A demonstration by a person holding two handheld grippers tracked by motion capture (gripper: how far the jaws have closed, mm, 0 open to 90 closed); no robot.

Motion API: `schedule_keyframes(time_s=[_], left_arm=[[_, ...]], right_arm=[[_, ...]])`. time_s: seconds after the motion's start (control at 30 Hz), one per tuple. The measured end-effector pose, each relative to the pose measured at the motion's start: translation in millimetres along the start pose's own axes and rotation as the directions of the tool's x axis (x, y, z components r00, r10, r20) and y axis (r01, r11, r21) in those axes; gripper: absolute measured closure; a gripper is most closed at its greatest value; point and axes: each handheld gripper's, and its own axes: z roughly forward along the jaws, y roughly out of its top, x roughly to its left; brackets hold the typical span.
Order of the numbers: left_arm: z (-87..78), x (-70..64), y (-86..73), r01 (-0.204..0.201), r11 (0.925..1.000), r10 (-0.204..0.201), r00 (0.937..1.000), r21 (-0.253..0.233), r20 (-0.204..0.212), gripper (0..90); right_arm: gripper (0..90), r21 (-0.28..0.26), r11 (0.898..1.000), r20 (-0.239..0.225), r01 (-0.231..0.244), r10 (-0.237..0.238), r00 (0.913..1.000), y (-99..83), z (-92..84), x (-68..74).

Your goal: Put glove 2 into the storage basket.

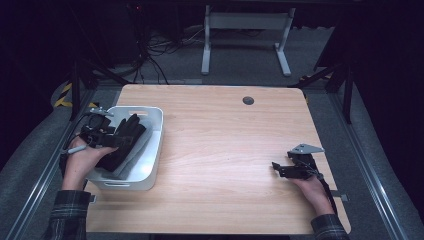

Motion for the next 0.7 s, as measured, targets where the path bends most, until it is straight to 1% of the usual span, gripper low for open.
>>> schedule_keyframes(time_s=[0.07, 0.13, 0.23, 0.3, 0.43, 0.47, 0.53, 0.6, 0.63, 0.67, 0.7], left_arm=[[0.2, -5.4, 4.3, -0.009, 0.9999, 0.009, 1.0, -0.008, -0.001, 18.0], [0.2, -9.5, 7.4, -0.011, 0.9996, 0.012, 0.9998, -0.028, 0.015, 17.7], [-0.1, -17.4, 14.2, -0.026, 0.9986, 0.027, 0.9989, -0.047, 0.037, 17.8], [0.0, -19.6, 16.0, -0.026, 0.9981, 0.028, 0.9987, -0.055, 0.042, 17.7], [2.3, -32.2, 25.0, -0.047, 0.9958, 0.052, 0.9966, -0.079, 0.064, 17.6], [2.3, -32.2, 25.0, -0.047, 0.9958, 0.052, 0.9966, -0.079, 0.064, 17.6], [3.6, -39.3, 28.5, -0.056, 0.9937, 0.063, 0.9956, -0.097, 0.069, 17.6], [6.7, -48.2, 32.3, -0.067, 0.9916, 0.077, 0.993, -0.111, 0.09, 17.5], [6.7, -48.2, 32.3, -0.067, 0.9916, 0.077, 0.993, -0.111, 0.09, 17.5], [8.7, -52.4, 34.3, -0.078, 0.9905, 0.089, 0.9914, -0.113, 0.096, 17.5], [9.7, -55.3, 35.4, -0.081, 0.9902, 0.092, 0.9907, -0.114, 0.1, 17.5]], right_arm=[[21.0, 0.0, 1.0, 0.0, 0.0, 0.0, 1.0, 0.0, 0.0, 0.0], [21.0, 0.001, 1.0, -0.001, 0.0, 0.0, 1.0, 0.0, -0.1, -0.1], [21.0, 0.0, 1.0, 0.001, 0.0, 0.0, 1.0, 0.0, 0.0, 0.0], [21.0, 0.0, 1.0, 0.0, 0.0, 0.0, 1.0, 0.0, 0.0, 0.0], [21.0, 0.0, 1.0, 0.0, 0.0, 0.0, 1.0, 0.0, 0.0, 0.0], [21.0, 0.0, 1.0, 0.0, 0.0, 0.0, 1.0, 0.0, 0.0, 0.0], [21.0, 0.0, 1.0, 0.001, 0.0, 0.0, 1.0, 0.0, 0.0, 0.0], [21.0, 0.0, 1.0, 0.0, 0.0, 0.0, 1.0, 0.0, 0.0, 0.0], [21.0, 0.0, 1.0, 0.0, 0.0, 0.0, 1.0, 0.0, 0.0, 0.0], [21.0, 0.001, 1.0, 0.0, 0.001, -0.001, 1.0, 0.0, 0.0, -0.1], [21.0, 0.001, 1.0, -0.001, 0.001, -0.001, 1.0, 0.0, 0.0, -0.1]])
